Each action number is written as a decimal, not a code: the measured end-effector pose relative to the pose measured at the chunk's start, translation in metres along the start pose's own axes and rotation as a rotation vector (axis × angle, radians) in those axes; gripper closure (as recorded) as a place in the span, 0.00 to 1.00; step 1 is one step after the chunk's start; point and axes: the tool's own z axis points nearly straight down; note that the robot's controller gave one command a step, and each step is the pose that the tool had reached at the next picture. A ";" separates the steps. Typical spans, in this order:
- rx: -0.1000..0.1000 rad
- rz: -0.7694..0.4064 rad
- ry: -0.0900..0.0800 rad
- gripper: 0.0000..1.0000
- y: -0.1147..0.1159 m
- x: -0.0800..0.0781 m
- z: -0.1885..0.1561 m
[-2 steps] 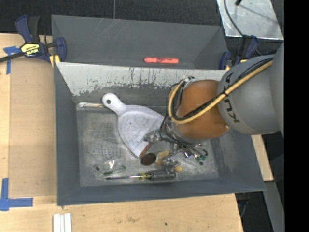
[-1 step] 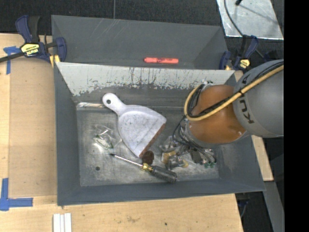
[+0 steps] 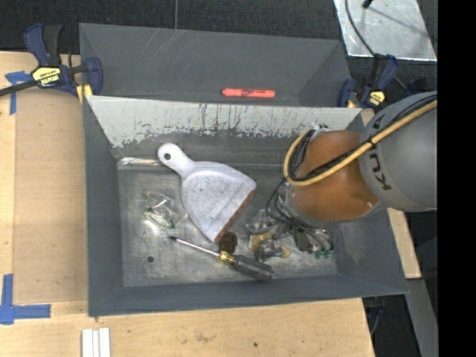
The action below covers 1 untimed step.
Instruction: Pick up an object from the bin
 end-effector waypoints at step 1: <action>-0.005 0.037 0.031 1.00 0.022 -0.038 -0.138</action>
Offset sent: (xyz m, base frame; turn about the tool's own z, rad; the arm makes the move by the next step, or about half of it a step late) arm 0.0000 0.0000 0.0000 0.0000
